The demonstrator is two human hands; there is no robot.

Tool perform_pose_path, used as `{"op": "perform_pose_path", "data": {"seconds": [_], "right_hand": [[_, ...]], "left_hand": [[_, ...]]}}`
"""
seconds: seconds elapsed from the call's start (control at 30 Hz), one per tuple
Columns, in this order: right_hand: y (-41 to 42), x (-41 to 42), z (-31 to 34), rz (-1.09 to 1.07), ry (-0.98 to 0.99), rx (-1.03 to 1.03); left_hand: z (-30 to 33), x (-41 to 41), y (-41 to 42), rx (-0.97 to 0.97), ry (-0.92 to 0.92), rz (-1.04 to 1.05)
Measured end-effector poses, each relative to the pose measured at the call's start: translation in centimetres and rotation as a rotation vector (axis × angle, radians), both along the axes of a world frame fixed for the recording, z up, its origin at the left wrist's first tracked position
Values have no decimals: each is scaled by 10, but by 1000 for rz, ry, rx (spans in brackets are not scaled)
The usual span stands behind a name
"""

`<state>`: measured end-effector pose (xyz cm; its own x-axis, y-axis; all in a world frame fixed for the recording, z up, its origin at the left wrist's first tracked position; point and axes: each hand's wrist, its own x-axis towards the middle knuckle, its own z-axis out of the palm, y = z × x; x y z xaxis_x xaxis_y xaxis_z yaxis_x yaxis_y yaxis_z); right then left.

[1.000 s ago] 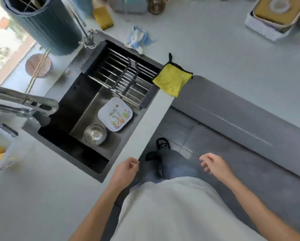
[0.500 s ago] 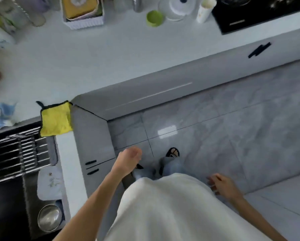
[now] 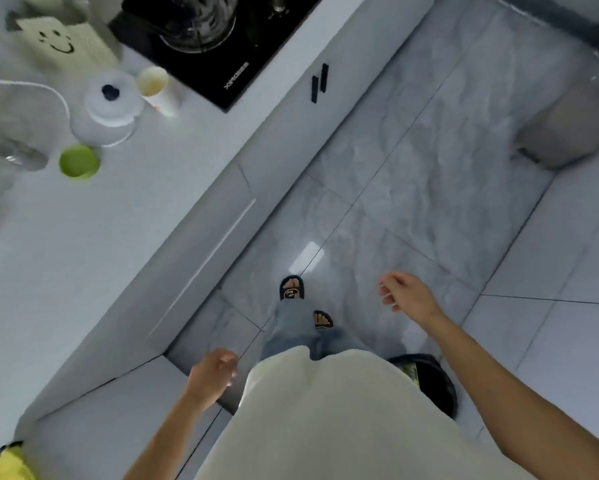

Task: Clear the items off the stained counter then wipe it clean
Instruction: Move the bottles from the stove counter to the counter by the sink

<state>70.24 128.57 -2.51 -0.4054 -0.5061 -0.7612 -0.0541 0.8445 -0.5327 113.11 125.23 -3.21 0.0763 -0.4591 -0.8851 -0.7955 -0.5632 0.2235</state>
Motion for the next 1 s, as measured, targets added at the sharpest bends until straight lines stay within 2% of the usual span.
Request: {"op": "perform_pose_path", "data": {"seconds": [0.13,0.27,0.4,0.53,0.67,0.73,0.83,1.0], "right_hand": [[-33,-25,6,-116,4,-52],[-47,-46,8,-185,-7,-22],[-41,-62,7,-299,-32,49],[-16,-74,1,-435,-37,150],[13,-101,-9,-564,-136,210],[15,-122,-12,-593,-168,249],[1,-165,-15,-583,-111,283],[-57,-270,-11,-599,-179,246]], "left_hand": [[-11,-23,-64,28,-39,-129],[-17,-75,-144,19,-7,-236],[-13,-154,-218,7,68,-303],[3,-245,-278,-41,145,-474],[10,-336,-324,-69,249,-587],[11,-378,-343,-60,281,-609],[10,-434,-368,-71,292,-636],[9,-494,-395,-79,232,-661]]}}
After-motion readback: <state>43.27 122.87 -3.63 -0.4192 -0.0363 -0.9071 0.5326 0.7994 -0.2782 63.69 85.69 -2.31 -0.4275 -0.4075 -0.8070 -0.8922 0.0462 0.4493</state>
